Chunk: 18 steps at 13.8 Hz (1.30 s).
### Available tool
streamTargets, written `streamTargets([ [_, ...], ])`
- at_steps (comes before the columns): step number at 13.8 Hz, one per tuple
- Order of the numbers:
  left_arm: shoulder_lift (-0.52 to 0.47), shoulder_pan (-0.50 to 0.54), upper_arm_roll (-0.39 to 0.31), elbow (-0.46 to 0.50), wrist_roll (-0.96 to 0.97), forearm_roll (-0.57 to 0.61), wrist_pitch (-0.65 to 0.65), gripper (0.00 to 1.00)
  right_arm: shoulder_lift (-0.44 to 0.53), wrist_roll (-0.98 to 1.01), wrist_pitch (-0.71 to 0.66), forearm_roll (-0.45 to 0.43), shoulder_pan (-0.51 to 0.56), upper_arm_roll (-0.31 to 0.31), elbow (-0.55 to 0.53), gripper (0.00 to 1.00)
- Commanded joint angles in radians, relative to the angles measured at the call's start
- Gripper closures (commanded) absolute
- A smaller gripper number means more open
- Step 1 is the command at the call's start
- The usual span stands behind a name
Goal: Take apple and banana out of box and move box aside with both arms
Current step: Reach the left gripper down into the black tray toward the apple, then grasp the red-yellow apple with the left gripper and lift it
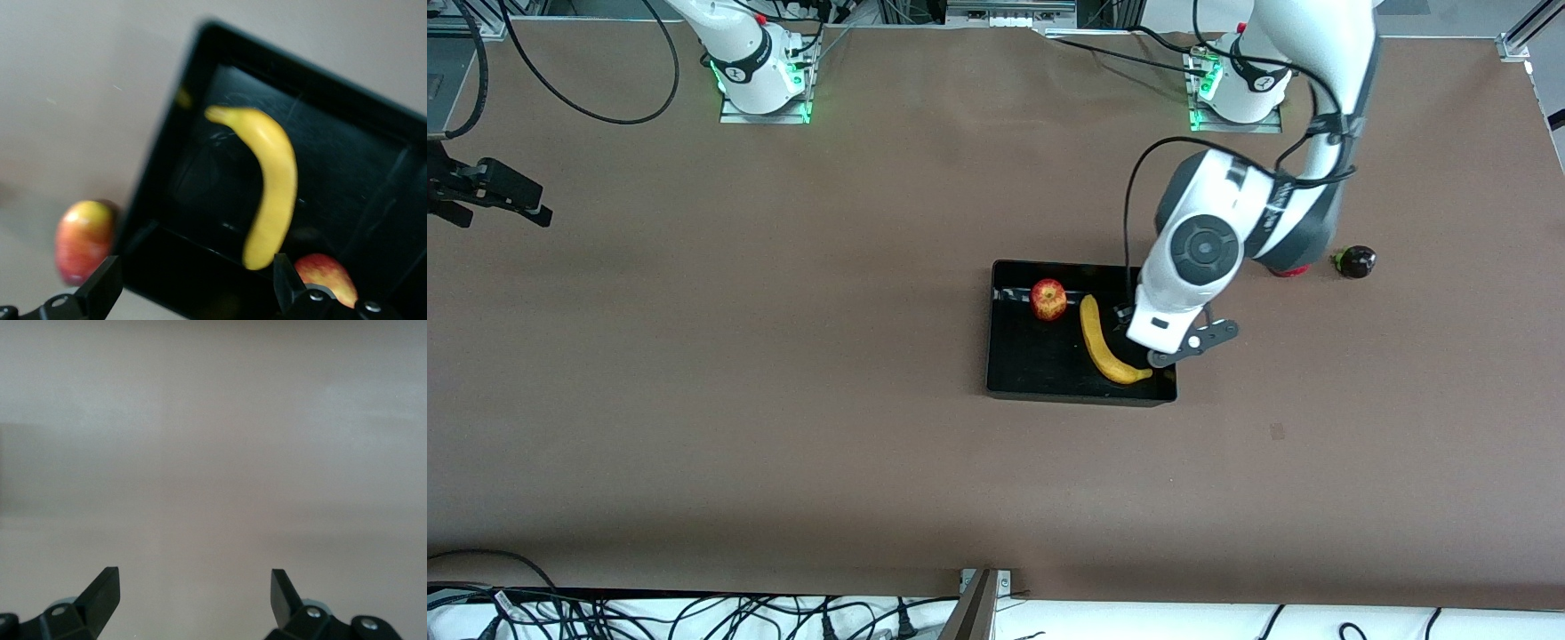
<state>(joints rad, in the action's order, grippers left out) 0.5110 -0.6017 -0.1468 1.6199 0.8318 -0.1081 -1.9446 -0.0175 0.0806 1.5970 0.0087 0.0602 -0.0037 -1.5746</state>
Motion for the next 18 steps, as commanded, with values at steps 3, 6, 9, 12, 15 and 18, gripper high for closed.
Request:
streamTargets([
  [3,0.113,-0.105,-0.020,-0.028,0.017,-0.093,-0.112,0.00,-0.012,-0.013,-0.022,0.017,0.000,0.001,0.027,0.00],
  [6,0.136,-0.130,0.025,-0.025,0.004,-0.099,-0.166,0.00,-0.012,-0.013,-0.022,0.017,0.000,0.001,0.027,0.00],
  [9,0.139,-0.136,0.058,-0.006,-0.029,-0.096,-0.177,0.00,-0.012,-0.012,-0.022,0.017,0.000,0.001,0.027,0.00],
  [12,0.162,-0.139,0.082,0.041,-0.030,-0.099,-0.272,0.00,-0.013,-0.013,-0.020,0.017,0.000,0.001,0.028,0.00],
  [15,0.178,-0.139,0.085,0.081,-0.030,-0.099,-0.338,0.00,-0.013,-0.012,-0.022,0.017,0.000,0.001,0.028,0.00],
  [18,0.195,-0.139,0.085,0.083,-0.025,-0.099,-0.343,0.37,-0.013,-0.012,-0.020,0.017,0.000,0.001,0.028,0.00],
])
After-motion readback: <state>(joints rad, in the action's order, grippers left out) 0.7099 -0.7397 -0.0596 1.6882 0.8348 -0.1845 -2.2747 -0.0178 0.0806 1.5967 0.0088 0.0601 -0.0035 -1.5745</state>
